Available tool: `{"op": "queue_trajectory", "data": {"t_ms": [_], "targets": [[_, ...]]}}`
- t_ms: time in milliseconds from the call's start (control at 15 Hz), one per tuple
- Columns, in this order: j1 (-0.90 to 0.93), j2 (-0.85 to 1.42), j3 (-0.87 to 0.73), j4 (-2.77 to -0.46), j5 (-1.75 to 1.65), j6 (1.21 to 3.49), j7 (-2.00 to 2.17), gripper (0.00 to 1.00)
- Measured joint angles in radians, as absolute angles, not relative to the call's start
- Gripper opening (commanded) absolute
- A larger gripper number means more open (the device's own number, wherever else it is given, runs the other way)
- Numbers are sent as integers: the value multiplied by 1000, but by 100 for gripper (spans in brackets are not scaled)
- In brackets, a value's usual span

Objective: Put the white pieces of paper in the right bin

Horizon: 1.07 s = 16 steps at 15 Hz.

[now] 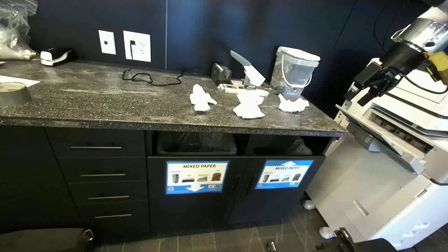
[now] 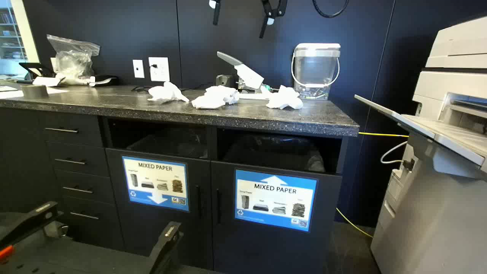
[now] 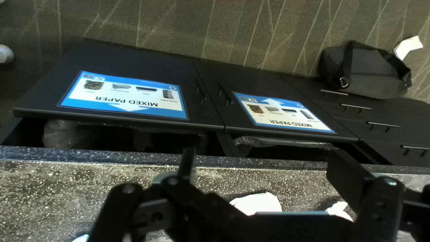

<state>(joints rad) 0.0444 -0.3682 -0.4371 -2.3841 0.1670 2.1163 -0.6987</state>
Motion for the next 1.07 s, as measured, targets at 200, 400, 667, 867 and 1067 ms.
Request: {"op": "queue_trajectory", "data": {"t_ms": [200,400,667,867,1067], "targets": [[44,-371,-437,-2374,167,2117,-699,100],[44,-371,-437,-2373,167,2117,-699,100],[17,-363,-409,-2379,167,2117,-699,100],[8,-339,-380,-2380,172,2138,-702,100],[11,-287,-349,-2375,222,2185,-730,100]]}}
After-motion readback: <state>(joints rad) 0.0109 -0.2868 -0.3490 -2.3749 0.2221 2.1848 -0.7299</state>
